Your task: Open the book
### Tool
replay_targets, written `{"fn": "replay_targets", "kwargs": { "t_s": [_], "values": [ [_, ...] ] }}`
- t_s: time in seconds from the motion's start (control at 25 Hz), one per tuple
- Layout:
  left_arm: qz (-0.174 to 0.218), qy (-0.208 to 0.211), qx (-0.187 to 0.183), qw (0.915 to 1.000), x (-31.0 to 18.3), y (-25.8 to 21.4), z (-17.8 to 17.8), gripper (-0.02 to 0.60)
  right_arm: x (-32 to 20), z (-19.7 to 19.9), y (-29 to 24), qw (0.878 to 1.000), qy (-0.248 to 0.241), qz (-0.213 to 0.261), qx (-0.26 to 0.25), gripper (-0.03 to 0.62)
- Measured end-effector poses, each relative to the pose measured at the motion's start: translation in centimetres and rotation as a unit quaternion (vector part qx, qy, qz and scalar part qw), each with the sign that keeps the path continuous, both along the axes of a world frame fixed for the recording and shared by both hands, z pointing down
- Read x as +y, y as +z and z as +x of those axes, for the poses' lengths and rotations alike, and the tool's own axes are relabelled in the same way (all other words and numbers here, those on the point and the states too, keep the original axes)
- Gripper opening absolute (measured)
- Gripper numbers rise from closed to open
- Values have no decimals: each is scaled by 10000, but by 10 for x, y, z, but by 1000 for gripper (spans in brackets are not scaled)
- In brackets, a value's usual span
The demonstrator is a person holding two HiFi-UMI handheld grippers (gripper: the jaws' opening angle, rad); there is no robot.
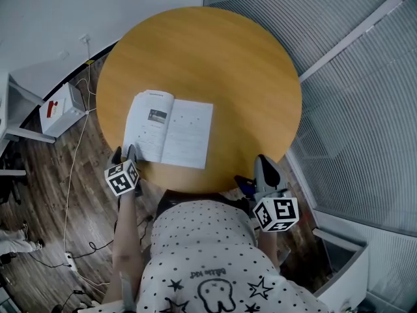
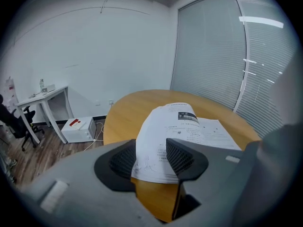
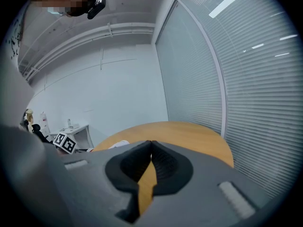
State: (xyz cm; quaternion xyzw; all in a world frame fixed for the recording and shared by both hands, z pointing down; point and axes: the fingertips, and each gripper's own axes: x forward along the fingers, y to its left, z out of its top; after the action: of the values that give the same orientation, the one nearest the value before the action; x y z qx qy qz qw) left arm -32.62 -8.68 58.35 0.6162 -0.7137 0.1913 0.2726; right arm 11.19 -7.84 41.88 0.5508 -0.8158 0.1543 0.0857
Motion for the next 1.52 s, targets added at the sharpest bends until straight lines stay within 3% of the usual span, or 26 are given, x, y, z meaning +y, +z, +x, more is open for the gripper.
{"fn": "replay_targets", "kwargs": {
  "t_s": [0.4,0.64,0.84,1.04,1.52],
  "values": [
    [433,70,-128,9990,-3,-30,24,93,3,21,2,10000,-42,49,-25,3],
    [858,11,-401,9955,-3,-62,33,12,6,29,1,9999,-140,84,-49,5],
    [1303,136,-539,9899,-6,-99,48,11,6,30,4,9996,-254,88,-60,4],
    [1729,555,-620,9814,-2,-138,79,9,7,32,3,9994,-332,114,-65,4],
    [2376,1068,-426,9645,31,-191,144,11,0,36,7,9984,-551,100,-32,4]
  ]
}}
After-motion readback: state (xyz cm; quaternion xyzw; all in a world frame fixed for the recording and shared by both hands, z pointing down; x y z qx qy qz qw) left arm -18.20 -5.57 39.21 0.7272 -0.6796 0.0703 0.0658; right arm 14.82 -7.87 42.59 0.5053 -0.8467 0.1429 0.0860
